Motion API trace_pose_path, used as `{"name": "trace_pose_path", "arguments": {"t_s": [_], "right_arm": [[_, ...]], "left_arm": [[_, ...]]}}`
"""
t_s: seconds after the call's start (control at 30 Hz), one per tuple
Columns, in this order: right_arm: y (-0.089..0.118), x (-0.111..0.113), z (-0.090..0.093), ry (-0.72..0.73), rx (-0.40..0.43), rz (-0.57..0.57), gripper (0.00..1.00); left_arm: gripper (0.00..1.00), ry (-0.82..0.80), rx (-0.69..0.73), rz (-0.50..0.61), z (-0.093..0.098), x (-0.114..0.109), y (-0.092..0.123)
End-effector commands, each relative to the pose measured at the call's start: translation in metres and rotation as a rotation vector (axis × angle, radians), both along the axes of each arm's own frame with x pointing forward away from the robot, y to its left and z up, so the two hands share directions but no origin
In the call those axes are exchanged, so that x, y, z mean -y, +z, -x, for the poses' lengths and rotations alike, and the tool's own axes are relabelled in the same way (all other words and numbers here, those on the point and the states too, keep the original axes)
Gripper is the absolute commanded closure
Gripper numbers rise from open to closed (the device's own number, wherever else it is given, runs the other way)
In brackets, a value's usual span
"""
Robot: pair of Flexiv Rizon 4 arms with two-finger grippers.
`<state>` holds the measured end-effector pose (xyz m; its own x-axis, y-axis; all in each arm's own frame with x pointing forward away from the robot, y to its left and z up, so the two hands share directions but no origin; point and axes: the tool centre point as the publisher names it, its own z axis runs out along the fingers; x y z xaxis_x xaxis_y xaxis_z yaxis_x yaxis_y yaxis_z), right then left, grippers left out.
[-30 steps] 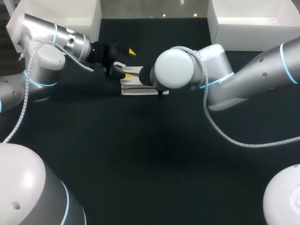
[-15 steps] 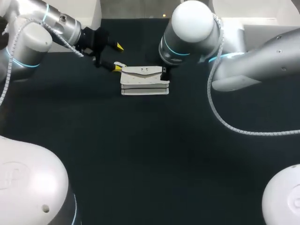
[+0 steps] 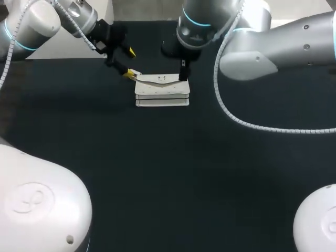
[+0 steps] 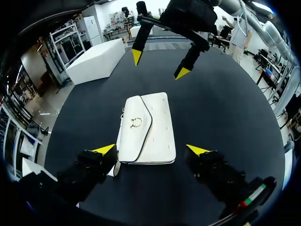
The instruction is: Pick up the bag, open it, inspect its contents, close it, and place it on the opposite side
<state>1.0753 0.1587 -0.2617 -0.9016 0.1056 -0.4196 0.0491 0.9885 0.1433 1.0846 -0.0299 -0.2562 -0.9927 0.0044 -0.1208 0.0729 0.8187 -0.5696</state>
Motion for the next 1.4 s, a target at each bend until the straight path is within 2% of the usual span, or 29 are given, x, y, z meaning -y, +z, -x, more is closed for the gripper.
{"name": "trace_pose_path", "arguments": {"t_s": [0.03, 0.53, 0.57, 0.63, 0.7, 0.83, 0.93, 1.1, 1.17, 1.4], "right_arm": [[0.003, -0.002, -0.003, 0.01, -0.094, 0.005, 0.0], [0.003, -0.002, -0.003, 0.01, -0.094, 0.005, 0.0], [0.003, -0.002, -0.003, 0.01, -0.094, 0.005, 0.0], [0.003, -0.004, -0.013, -0.141, -0.183, -0.013, 0.0], [0.003, -0.001, -0.013, -0.238, -0.232, -0.031, 0.0], [0.007, 0.01, -0.014, -0.408, -0.338, -0.114, 0.0], [0.011, 0.022, -0.011, -0.512, -0.405, -0.226, 0.0], [0.016, 0.033, -0.005, -0.716, -0.457, -0.406, 0.0], [0.015, 0.033, -0.001, -0.822, -0.413, -0.448, 0.0], [0.005, 0.032, 0.01, -0.975, -0.424, -0.633, 0.0]], "left_arm": [[0.0, -0.008, -0.019, -0.027, -0.005, 0.003, 0.003], [0.0, -0.008, -0.019, -0.027, -0.005, 0.003, 0.003], [0.0, 0.029, -0.055, -0.018, -0.005, 0.007, 0.004], [0.0, 0.14, -0.134, -0.01, -0.006, 0.012, 0.006], [0.0, 0.272, -0.188, -0.03, -0.004, 0.012, 0.007], [0.0, 0.498, -0.299, -0.053, 0.006, 0.007, 0.009], [0.0, 0.674, -0.354, -0.059, 0.012, 0.005, 0.008], [0.0, 0.912, -0.543, 0.022, 0.016, -0.002, 0.009], [0.0, 0.953, -0.639, 0.068, 0.017, -0.004, 0.008], [0.0, 1.172, -0.78, 0.255, 0.018, -0.012, 0.0]]}}
